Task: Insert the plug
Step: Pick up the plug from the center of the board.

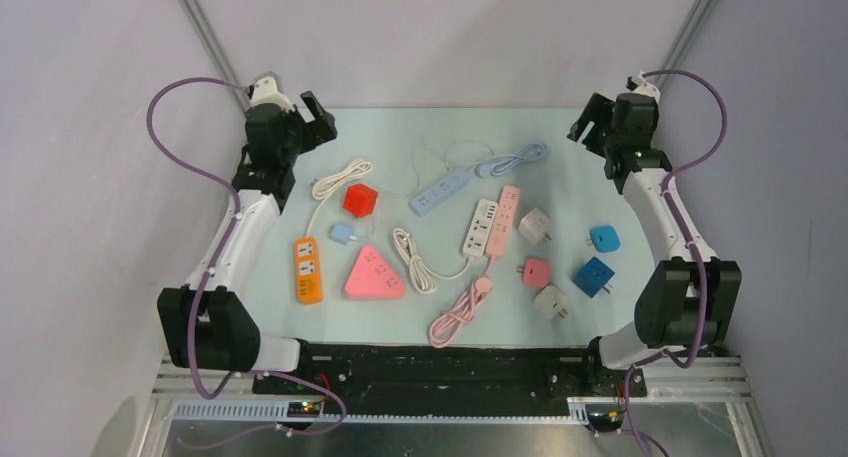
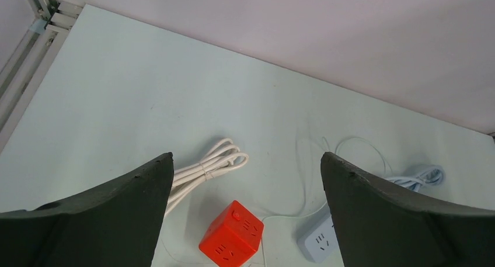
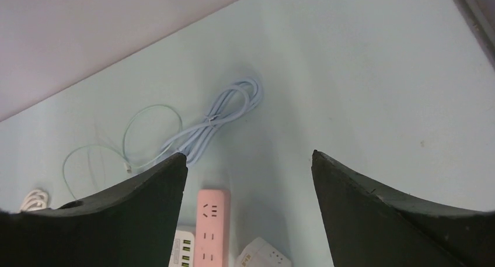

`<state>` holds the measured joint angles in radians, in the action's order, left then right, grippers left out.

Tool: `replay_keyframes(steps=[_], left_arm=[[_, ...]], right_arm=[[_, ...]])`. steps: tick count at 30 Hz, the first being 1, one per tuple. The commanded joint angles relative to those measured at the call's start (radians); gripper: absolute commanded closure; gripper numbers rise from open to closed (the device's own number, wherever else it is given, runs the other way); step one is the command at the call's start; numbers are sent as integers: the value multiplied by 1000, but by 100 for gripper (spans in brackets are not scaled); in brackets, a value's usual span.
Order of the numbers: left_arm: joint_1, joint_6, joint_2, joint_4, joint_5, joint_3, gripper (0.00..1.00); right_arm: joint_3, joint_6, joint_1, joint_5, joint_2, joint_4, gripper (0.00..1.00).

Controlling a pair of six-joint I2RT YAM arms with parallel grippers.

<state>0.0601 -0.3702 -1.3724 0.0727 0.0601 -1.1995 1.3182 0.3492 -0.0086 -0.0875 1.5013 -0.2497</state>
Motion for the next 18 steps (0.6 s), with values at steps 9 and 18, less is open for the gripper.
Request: replay_keyframes(steps=[9, 18], left_arm=[[-13, 4, 39, -34, -84, 11, 0], [43, 45, 33, -33, -265, 75, 0]], right_arm=[[23, 31, 41, 123, 22, -28, 17], [23, 0, 181, 76, 60, -137, 7]])
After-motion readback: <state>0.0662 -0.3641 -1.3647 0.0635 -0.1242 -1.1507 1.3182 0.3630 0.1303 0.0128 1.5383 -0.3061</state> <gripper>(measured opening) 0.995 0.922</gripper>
